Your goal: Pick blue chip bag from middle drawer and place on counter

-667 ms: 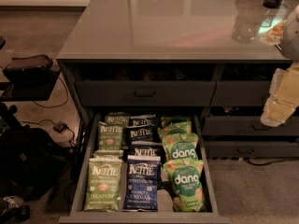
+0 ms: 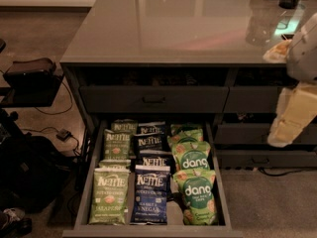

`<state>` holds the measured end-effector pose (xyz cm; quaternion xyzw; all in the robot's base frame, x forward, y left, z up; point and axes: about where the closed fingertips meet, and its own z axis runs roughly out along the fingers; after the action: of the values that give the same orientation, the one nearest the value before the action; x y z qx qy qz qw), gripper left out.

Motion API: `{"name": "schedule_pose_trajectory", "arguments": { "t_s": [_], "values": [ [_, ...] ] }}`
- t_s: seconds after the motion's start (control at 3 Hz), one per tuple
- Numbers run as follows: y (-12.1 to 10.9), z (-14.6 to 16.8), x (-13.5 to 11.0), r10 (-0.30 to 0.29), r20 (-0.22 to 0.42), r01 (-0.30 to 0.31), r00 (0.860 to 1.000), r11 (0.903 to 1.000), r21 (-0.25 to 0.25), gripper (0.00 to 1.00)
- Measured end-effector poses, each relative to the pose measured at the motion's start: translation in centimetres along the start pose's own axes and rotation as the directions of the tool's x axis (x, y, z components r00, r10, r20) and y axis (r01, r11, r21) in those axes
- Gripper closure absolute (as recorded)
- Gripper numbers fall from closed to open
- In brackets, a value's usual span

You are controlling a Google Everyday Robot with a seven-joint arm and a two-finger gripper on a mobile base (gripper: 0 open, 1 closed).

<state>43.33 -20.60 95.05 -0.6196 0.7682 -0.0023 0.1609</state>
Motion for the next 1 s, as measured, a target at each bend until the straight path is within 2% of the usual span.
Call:
{"name": "schedule_pose_trajectory", "arguments": {
  "t_s": [0.33, 0.67, 1.0],
  "values": [
    [2.4, 6.0, -0.6, -0.063, 0.105, 0.074, 0.993, 0.9919, -0.103, 0.0],
    [5.8, 15.4, -1.0, -0.054, 0.269, 0.115, 0.962, 0.9689, -0.219, 0.0],
    [8.6, 23.9, -2.1, 0.001, 0.376, 0.109, 0.927, 0.9561, -0.272, 0.0]
  ]
}}
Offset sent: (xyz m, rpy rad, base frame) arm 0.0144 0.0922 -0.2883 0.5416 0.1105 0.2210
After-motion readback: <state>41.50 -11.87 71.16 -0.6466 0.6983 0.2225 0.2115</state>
